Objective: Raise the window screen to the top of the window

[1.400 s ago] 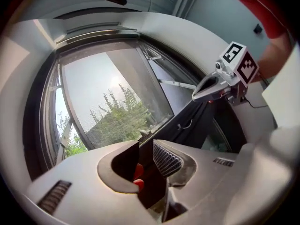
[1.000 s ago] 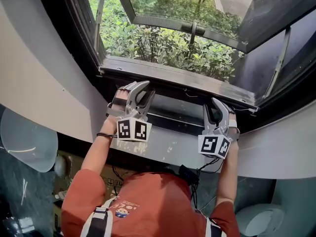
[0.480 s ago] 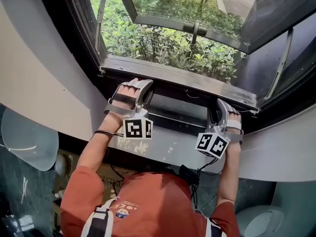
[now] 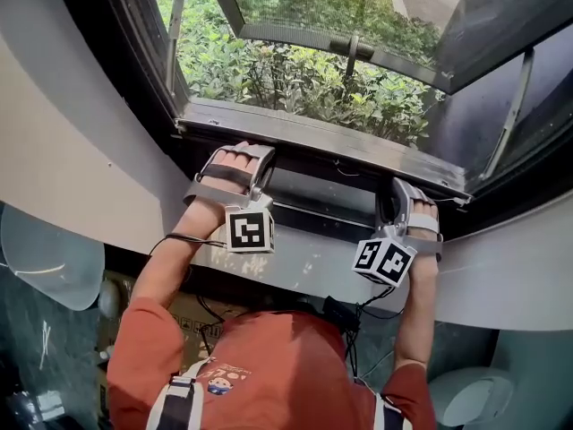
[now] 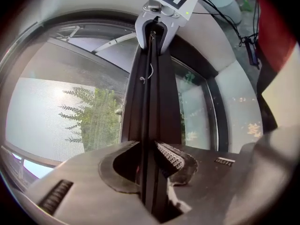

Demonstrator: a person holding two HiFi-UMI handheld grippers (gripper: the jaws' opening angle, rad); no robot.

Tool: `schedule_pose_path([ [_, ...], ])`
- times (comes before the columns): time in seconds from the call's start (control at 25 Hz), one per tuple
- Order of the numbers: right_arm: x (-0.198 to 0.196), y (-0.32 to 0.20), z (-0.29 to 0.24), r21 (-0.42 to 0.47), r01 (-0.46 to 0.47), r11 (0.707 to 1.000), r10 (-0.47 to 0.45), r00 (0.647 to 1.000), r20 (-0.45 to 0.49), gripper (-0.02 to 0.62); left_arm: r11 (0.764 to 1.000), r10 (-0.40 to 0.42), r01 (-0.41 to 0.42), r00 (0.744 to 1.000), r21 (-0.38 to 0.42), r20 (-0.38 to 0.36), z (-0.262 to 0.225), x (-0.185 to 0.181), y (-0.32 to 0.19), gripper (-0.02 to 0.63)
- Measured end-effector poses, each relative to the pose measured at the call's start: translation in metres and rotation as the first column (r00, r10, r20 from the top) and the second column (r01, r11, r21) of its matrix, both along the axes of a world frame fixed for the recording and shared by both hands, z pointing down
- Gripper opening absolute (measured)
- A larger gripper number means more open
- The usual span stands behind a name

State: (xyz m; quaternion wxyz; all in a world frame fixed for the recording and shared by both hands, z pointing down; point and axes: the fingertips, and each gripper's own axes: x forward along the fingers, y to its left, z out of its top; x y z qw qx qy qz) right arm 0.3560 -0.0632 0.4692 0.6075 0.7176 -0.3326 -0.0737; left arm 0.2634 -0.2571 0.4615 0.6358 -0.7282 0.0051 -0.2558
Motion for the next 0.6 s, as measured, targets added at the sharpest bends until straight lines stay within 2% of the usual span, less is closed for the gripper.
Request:
schedule_pose_path([
  [0.12,-0.001,0.000,0.003,-0.046,-0.011,0.999,0.012,1.000,0.027,0.183,1.000,-0.011,0.013,0.996,-0.014,0.088,0.007,-0.001,0.002,0.093],
  [0.36,-0.003,0.001,0.006,-0.042,-0.019,0.999,0.022,0.998,0.063,0.183,1.000,-0.003,0.003,0.999,-0.003,0.033,0.000,0.001,0.002,0.084],
  [0.4,-0.004,0.001,0.007,-0.034,-0.014,0.999,0.017,0.997,0.071,0.183,1.000,-0.013,0.013,0.999,-0.005,0.049,0.004,-0.001,0.003,0.081],
  [0.48,-0.005,0.001,0.008,-0.020,-0.001,1.000,0.003,0.996,0.089,0.186,0.999,-0.031,0.032,0.996,-0.014,0.089,0.011,-0.004,0.004,0.115],
  [0.6,-0.008,0.000,0.005,0.006,0.026,1.000,-0.026,0.994,0.108,0.186,0.998,-0.025,0.031,0.994,-0.051,0.104,0.014,-0.005,0.006,0.120],
])
